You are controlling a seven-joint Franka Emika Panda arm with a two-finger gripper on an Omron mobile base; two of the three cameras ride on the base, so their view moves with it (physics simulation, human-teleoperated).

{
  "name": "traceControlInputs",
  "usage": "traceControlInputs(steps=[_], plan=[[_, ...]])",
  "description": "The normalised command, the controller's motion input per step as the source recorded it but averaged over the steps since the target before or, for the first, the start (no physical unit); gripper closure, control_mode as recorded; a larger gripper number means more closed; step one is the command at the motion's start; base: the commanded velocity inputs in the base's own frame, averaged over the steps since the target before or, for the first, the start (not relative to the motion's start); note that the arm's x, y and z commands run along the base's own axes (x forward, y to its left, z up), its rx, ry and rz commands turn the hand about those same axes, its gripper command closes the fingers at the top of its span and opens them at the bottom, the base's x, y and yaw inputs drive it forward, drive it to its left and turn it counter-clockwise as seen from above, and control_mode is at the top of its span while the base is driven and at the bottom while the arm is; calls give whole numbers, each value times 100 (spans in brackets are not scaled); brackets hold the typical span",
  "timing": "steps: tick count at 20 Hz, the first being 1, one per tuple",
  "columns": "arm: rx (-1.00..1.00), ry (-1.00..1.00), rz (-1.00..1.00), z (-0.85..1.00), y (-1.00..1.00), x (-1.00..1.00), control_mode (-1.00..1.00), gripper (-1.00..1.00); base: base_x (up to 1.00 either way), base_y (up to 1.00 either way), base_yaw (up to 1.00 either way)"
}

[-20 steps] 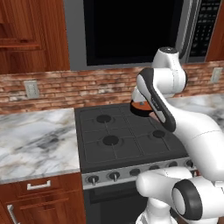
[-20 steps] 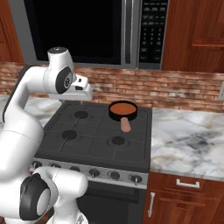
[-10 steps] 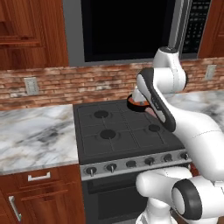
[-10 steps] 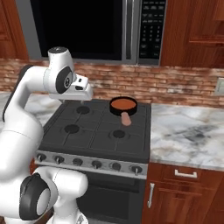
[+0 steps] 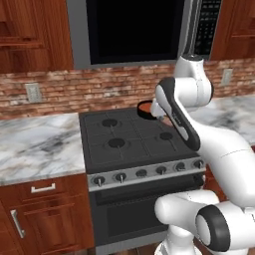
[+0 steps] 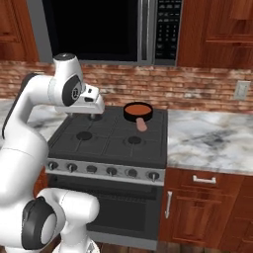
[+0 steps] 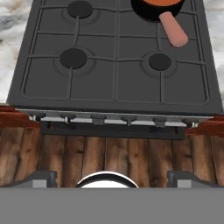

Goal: Wait until the marinara sauce is simmered to a deep red color and then turn off the stove.

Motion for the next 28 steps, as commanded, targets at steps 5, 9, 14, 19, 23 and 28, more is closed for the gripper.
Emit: traceControlInputs(steps=[5, 9, 14, 19, 23, 28], plan=[[0, 0, 0, 0, 0, 0, 100, -100, -10, 45, -14], [0, 0, 0, 0, 0, 0, 100, -100, 0, 71, -11], [0, 0, 0, 0, 0, 0, 100, -100, 0, 77, -5], [0, 0, 0, 0, 0, 0, 100, -100, 0, 28, 0], [0, 0, 0, 0, 0, 0, 100, -100, 0, 0, 0], [0, 0, 0, 0, 0, 0, 100, -100, 10, 0, 0]])
